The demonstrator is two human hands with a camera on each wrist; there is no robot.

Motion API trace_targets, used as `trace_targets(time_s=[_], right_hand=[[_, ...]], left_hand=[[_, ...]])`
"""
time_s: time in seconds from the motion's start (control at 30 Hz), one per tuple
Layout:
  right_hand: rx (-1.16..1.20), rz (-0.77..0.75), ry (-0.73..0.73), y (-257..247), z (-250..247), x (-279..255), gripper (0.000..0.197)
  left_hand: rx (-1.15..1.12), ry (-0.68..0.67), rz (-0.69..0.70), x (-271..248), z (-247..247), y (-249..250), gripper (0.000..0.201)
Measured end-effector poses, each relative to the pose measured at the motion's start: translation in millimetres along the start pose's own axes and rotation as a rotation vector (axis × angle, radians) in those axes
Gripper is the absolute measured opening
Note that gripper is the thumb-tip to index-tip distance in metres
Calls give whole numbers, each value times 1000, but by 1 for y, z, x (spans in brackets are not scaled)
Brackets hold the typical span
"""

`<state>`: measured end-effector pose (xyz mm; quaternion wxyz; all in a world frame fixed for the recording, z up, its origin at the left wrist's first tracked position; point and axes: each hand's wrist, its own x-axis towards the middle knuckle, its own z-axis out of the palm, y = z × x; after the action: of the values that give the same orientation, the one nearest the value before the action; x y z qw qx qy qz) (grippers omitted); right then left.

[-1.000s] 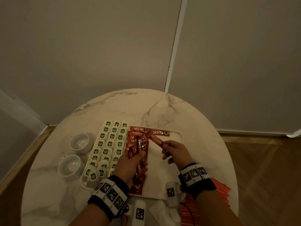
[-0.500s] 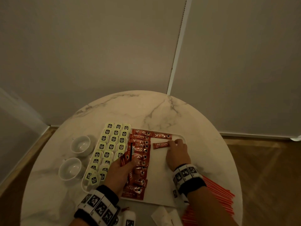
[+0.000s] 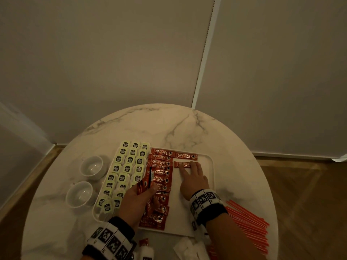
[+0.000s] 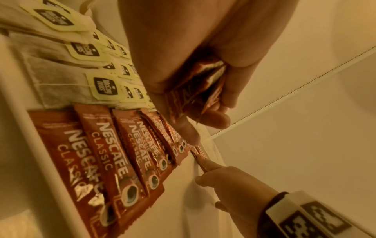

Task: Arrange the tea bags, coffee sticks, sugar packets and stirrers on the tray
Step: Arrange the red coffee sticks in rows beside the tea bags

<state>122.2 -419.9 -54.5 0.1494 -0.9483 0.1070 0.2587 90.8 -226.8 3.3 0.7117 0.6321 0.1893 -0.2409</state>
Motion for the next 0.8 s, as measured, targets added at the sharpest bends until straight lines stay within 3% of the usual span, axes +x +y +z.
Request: trace_targets(time_s=[0.8], right_hand=[[-1, 42, -15, -11, -4, 11, 70]], left_hand=[[-17, 10, 18, -4, -4, 7, 15]])
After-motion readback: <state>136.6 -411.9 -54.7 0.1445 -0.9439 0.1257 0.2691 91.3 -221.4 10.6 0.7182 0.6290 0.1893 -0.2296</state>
